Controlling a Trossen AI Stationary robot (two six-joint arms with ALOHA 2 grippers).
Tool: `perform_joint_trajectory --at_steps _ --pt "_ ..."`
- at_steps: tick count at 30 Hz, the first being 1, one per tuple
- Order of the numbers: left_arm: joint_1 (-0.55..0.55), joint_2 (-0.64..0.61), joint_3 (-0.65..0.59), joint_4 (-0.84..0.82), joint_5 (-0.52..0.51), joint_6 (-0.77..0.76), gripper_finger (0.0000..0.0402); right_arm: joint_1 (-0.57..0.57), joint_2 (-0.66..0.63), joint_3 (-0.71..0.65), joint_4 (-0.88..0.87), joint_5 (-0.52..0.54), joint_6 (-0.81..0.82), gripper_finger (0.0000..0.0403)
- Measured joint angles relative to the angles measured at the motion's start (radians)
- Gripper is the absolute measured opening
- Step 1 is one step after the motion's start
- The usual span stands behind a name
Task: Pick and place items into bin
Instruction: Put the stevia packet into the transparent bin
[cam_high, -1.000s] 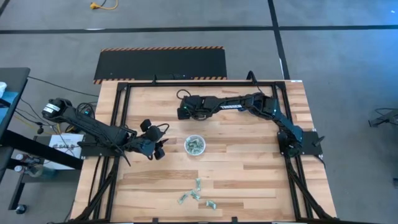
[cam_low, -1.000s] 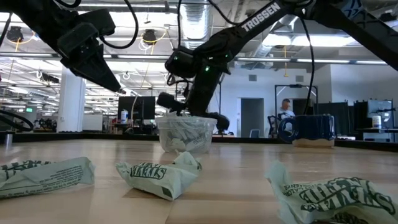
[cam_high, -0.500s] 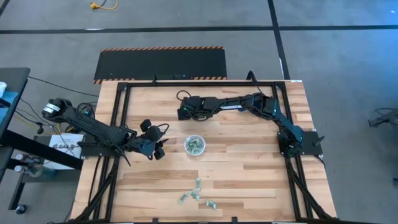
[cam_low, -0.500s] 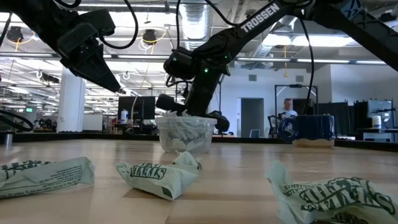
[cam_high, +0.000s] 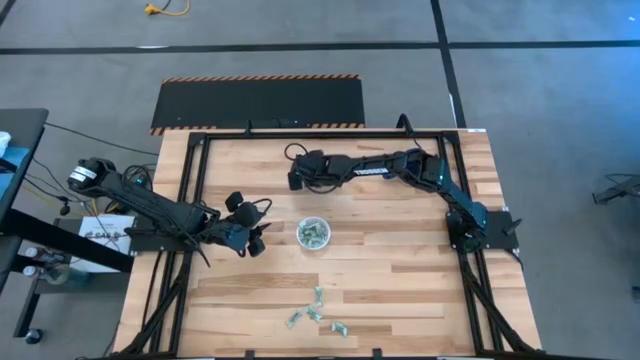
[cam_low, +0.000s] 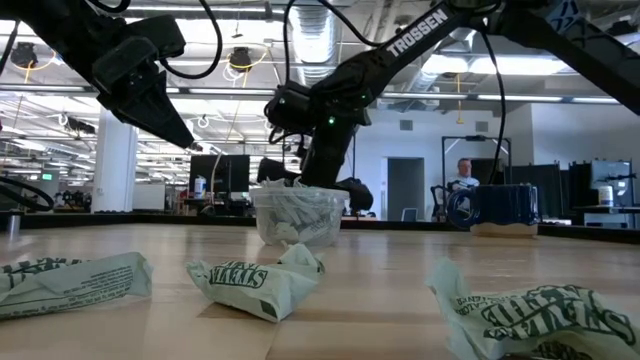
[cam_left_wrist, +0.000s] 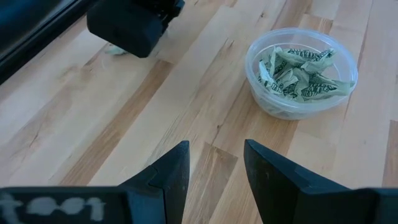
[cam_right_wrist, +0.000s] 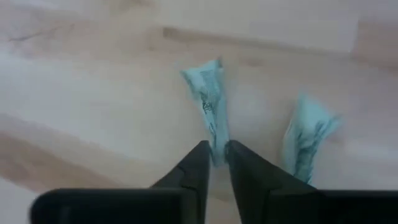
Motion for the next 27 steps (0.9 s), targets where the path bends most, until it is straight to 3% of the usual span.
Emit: perform_joint_trajectory --at_steps 4,14,21,27 --pt "0.000 0.000 0.000 0.000 0.000 0.000 0.0144 0.006 0.000 0.000 0.005 0.031 -0.047 0.0009" --pt "0.000 0.000 0.000 0.000 -0.001 0.022 0.0144 0.037 -0.011 0.025 -0.026 0.035 -0.149 0.0002" --pt "0.000 0.000 0.000 0.000 -0.002 0.031 0.0144 0.092 -0.013 0.130 -0.195 0.056 -0.301 0.0001" --pt "0.000 0.000 0.000 -0.005 -0.003 0.060 0.0144 0.163 -0.013 0.224 -0.447 0.177 -0.434 0.0000"
